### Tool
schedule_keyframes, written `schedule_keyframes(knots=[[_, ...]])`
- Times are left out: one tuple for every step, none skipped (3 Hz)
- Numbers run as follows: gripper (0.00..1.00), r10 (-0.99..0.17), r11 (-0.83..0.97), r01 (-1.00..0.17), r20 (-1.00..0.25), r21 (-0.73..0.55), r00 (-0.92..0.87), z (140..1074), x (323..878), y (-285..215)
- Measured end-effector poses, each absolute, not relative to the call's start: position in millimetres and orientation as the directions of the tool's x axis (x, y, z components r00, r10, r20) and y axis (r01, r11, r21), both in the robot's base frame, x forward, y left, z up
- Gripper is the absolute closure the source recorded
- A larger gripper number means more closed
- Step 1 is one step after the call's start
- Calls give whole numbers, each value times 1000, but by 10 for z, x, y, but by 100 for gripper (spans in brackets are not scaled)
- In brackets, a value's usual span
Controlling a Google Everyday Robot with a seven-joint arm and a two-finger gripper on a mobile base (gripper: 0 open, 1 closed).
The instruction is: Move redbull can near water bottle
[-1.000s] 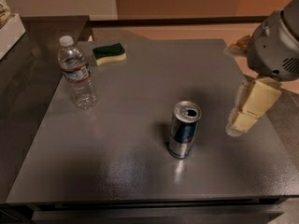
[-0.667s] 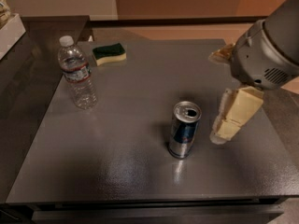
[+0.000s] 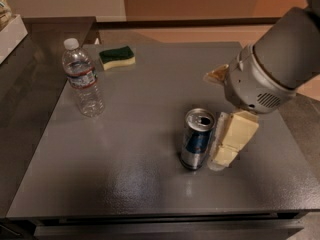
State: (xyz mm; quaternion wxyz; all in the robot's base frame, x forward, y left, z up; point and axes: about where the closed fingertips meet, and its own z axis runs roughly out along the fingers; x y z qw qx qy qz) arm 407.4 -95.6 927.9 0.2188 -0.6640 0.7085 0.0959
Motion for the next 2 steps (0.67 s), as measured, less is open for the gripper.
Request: schedule_keyframes(knots=[[18, -901, 92, -986, -434, -140, -22, 9176, 4046, -929], [42, -893, 94, -987, -450, -127, -27, 9136, 4037, -891]])
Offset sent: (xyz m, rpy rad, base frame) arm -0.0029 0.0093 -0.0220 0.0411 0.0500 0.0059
